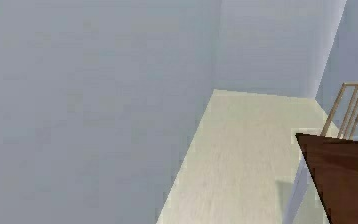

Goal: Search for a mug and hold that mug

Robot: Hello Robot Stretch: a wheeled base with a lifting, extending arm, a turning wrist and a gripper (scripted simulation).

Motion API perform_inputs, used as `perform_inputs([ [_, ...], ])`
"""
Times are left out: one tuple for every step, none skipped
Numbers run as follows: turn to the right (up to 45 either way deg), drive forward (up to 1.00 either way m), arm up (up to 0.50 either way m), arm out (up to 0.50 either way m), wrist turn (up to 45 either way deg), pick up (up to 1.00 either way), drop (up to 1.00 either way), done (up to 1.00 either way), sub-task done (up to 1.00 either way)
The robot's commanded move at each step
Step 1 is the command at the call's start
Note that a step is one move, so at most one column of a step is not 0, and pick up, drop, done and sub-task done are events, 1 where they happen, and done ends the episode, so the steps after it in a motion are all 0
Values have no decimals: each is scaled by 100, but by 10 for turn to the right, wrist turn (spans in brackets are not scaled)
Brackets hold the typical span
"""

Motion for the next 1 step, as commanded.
perform_inputs([
  [0,0,10,0,0,0,0,0,0],
])
